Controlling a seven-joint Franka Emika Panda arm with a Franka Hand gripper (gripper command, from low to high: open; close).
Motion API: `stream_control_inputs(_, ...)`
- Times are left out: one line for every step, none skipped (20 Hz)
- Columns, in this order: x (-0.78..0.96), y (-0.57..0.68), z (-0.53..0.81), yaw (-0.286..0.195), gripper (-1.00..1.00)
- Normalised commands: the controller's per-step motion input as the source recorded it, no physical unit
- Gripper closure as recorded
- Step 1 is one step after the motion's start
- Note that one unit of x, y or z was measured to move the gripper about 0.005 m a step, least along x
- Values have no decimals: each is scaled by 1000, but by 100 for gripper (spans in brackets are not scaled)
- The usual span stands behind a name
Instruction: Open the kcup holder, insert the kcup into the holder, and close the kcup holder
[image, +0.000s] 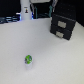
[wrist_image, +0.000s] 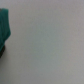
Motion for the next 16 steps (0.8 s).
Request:
stream_control_inputs(-257,608,93,-153,-100)
stream_control_inputs(-277,627,81,-161,-100)
stream_control_inputs(-276,627,75,-162,-100)
stream_control_inputs(-277,627,76,-163,-100)
stream_control_inputs(-278,633,72,-164,-100)
stream_control_inputs(-285,659,53,-166,-100)
stream_control_inputs(-262,693,27,-167,-100)
stream_control_inputs(-224,730,13,-170,-100)
stream_control_inputs(-185,748,13,-175,-100)
stream_control_inputs(-182,746,10,-183,-100)
stream_control_inputs(-131,765,15,-183,-100)
stream_control_inputs(-115,770,13,-186,-100)
stream_control_inputs(-122,774,14,-185,-100)
stream_control_inputs(-148,772,13,-180,-100)
stream_control_inputs(-171,771,8,-177,-100)
stream_control_inputs(-198,768,-7,-175,-100)
